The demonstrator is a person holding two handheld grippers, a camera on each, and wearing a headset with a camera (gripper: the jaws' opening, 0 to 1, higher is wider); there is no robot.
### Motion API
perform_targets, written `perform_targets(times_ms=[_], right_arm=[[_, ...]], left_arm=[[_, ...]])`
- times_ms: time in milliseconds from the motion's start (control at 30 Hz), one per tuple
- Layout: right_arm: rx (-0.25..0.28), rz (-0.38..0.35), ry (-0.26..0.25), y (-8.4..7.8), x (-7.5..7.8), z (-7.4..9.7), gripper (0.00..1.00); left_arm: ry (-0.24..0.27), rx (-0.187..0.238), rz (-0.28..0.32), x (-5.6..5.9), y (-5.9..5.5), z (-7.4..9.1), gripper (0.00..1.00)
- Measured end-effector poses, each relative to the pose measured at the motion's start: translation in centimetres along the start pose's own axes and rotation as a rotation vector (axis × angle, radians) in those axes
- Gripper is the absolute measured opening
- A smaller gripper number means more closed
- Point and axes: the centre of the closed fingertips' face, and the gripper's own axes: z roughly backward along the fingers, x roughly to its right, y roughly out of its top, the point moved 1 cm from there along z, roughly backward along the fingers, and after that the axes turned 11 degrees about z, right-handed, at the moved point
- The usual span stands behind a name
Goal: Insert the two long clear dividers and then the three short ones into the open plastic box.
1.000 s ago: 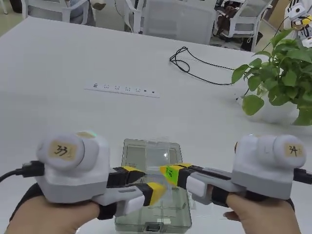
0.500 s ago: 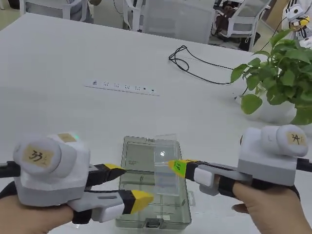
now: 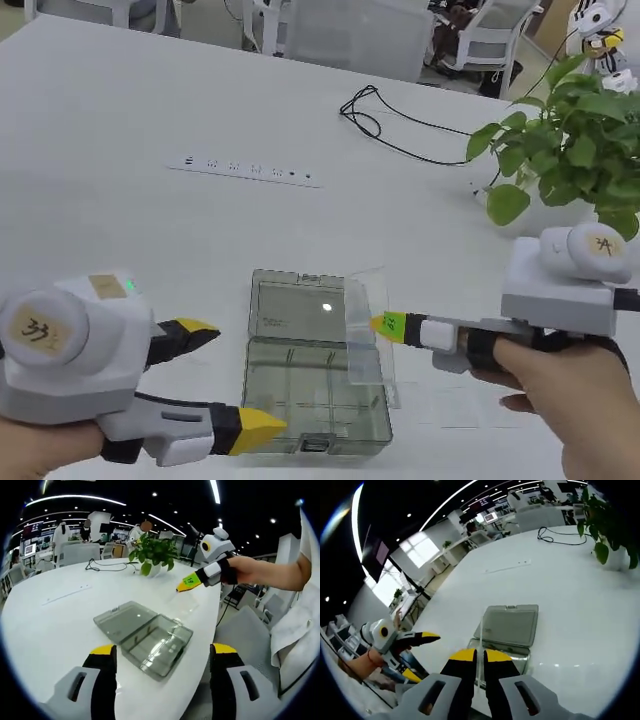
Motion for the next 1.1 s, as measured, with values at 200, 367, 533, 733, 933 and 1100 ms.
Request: perform_targets(times_ms=[200, 367, 533, 733, 933, 1100], right_arm=[[-0.06, -0.035, -0.038, -0.9, 0.6, -0.3, 0.07], [-0.109, -0.078, -0.059, -1.7, 0.5, -0.6, 0.07], [-0.149, -0.104, -0.078, -2.4, 0.4, -0.9, 0.07], [-0.201, -0.131, -0.106, -3.5, 0.7, -1.5, 0.07], [-0.251, -0.15, -0.13, -4.7, 1.0, -2.1, 0.07], [-0.281, -0.166, -0.147, -5.4, 1.4, -2.6, 0.06]], left_arm=[[-0.016, -0.024, -0.024, -0.3, -0.7, 0.2, 0.86], [-0.036, -0.033, -0.038, -0.5, -1.0, 0.2, 0.91], [-0.063, -0.054, -0.059, -0.7, -1.5, 0.3, 0.94], [-0.083, -0.061, -0.08, -1.0, -1.7, 0.5, 0.98], [-0.1, -0.074, -0.088, -0.9, -2.1, 0.5, 0.99], [-0.116, -0.065, -0.082, -0.5, -2.2, 0.3, 0.99]])
